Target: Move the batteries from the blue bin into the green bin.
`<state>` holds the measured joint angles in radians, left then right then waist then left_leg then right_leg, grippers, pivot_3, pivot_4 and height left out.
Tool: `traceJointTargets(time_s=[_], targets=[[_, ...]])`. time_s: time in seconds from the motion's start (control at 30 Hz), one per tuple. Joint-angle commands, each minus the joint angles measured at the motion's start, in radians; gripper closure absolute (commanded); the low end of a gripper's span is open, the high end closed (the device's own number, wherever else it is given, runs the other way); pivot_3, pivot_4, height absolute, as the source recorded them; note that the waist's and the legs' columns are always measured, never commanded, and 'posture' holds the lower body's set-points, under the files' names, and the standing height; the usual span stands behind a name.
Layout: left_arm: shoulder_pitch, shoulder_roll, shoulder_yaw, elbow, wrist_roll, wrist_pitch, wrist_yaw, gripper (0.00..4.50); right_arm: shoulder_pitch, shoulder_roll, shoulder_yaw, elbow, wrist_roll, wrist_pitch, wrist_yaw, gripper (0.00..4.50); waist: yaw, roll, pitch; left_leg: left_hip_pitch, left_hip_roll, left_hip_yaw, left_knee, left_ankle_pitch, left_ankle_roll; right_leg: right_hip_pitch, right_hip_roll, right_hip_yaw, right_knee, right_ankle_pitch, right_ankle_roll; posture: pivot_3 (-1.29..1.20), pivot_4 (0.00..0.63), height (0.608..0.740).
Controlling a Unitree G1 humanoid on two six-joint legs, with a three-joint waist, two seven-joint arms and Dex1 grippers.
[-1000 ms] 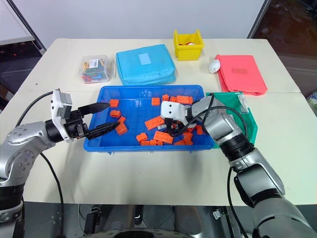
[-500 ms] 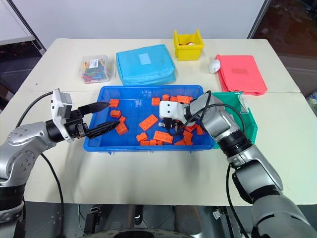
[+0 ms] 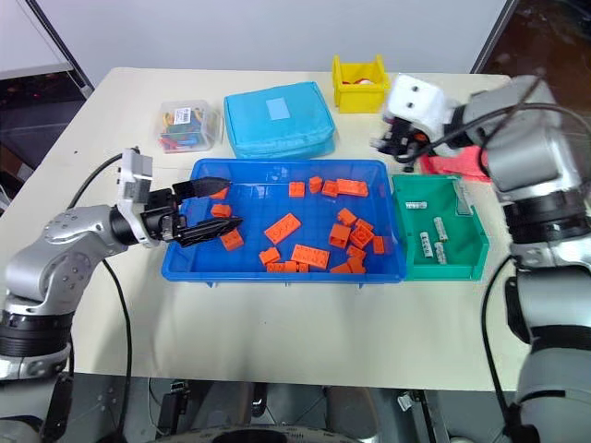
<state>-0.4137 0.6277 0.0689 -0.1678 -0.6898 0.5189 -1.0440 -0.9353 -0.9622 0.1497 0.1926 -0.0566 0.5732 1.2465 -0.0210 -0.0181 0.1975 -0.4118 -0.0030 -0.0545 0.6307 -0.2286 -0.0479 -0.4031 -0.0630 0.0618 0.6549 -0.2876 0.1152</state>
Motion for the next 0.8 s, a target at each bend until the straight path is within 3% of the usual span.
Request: traceJointTargets(time_s=[0.03,0.2,0.4,0.57,0.67,0.7,0.8], targets=[[-0.026,-0.005,-0.015,0.015,0.021,-0.028,-0.027,0.0,0.057,-0.054,-0.083,-0.132,0.047,0.09,-0.009,4.5,-0.005,0.0,0.0,0.0,0.0,0.0,0.0,0.0,0.0,0.0,0.0,0.0,0.0,0.0,0.0,0.0,0.15,0.74],[-0.045,0.002,-0.024,0.065,0.055,-0.049,-0.062,0.0,0.291,-0.15,-0.167,-0.289,0.107,0.175,0.0,4.5,-0.006,0.0,0.0,0.0,0.001,0.0,0.001,0.0,0.0,0.0,0.001,0.0,0.0,0.0,0.0,0.0,0.15,0.74],[-0.059,0.009,-0.016,0.088,0.068,-0.053,-0.076,0.0,0.468,-0.153,-0.214,-0.32,0.147,0.179,-0.064,4.5,-0.005,0.0,0.0,0.0,0.001,0.001,0.002,0.0,0.0,0.001,0.0,0.0,0.0,0.0,0.0,0.0,0.15,0.74],[-0.054,0.029,-0.023,0.062,0.078,-0.049,-0.091,0.0,0.468,-0.147,-0.199,-0.237,0.145,0.119,-0.111,2.17,-0.001,0.0,0.0,0.0,0.0,0.001,0.002,0.0,0.0,0.001,0.0,0.0,0.0,0.0,0.0,0.0,0.15,0.74],[-0.05,0.036,-0.012,0.05,0.069,-0.038,-0.088,0.0,0.417,-0.134,-0.178,-0.194,0.134,0.098,-0.141,0.49,0.0,0.0,0.0,0.0,0.001,0.0,0.002,0.0,0.0,0.001,0.0,0.0,0.0,0.0,0.0,0.0,0.15,0.74],[-0.048,0.037,-0.008,0.046,0.068,-0.035,-0.085,0.0,0.397,-0.129,-0.173,-0.182,0.132,0.092,-0.15,0.15,-0.001,0.0,0.0,0.0,0.001,0.001,0.002,0.0,0.0,0.001,0.0,0.0,0.0,0.0,0.0,0.0,0.15,0.74],[-0.051,0.031,0.029,0.043,0.049,-0.024,-0.052,0.0,0.31,-0.101,-0.175,-0.131,0.147,0.078,-0.173,0.07,-0.003,0.0,0.0,0.0,0.001,0.001,0.002,0.0,0.0,0.001,0.0,0.0,0.0,0.0,0.0,0.0,0.15,0.74]])
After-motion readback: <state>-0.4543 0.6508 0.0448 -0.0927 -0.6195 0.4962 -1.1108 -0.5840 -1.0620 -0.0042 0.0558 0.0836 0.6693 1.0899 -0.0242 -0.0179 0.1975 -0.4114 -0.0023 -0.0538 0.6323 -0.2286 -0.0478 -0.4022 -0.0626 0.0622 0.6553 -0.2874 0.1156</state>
